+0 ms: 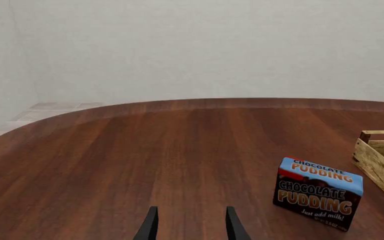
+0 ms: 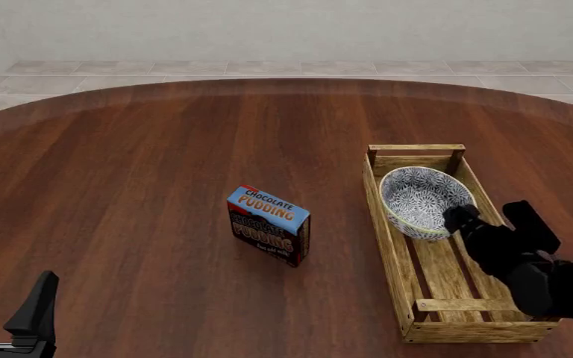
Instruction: Pick up the bowl on the left and put it in the tray.
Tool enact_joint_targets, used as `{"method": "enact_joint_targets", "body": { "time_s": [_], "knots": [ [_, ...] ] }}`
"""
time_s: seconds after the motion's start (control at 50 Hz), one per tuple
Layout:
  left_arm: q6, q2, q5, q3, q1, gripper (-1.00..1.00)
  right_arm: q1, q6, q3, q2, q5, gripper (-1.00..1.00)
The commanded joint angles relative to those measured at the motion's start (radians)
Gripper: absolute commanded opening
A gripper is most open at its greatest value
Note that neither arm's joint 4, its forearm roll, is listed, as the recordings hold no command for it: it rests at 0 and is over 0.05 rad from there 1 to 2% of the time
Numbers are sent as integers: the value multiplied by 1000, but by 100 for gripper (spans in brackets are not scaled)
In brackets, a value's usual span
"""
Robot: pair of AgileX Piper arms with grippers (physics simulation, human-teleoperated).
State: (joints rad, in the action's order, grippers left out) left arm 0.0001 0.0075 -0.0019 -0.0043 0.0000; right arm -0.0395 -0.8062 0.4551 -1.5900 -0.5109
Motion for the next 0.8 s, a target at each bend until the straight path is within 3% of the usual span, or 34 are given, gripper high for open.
{"method": "enact_joint_targets", "body": {
  "time_s": [0.02,0.08,0.22,0.56,0.62,0.64,0.66,0.68,0.7,0.72,0.74,0.76,0.78,0.8],
  "knots": [
    [-1,0,0,0,0,100,8,24,-16,61,9,100],
    [0,0,0,0,0,100,-22,78,-42,200,56,100],
    [0,0,0,0,0,100,-36,123,-72,442,173,100],
    [0,0,0,0,0,100,14,128,-80,738,367,100],
    [0,0,0,0,0,100,24,208,-59,823,410,100],
    [0,0,0,0,0,100,48,282,-21,798,453,100],
    [0,0,0,0,0,100,226,309,20,732,433,100],
    [0,0,0,0,0,100,286,375,34,776,431,100],
    [0,0,0,0,0,100,278,446,22,881,442,100],
    [0,0,0,0,0,100,93,533,25,955,538,100],
    [0,0,0,0,0,100,93,533,25,957,540,100],
    [0,0,0,0,0,100,46,572,15,1043,562,100],
    [0,0,0,0,0,100,8,628,7,1103,584,100],
    [0,0,0,0,0,100,-35,720,0,1189,608,100]
  ]
}}
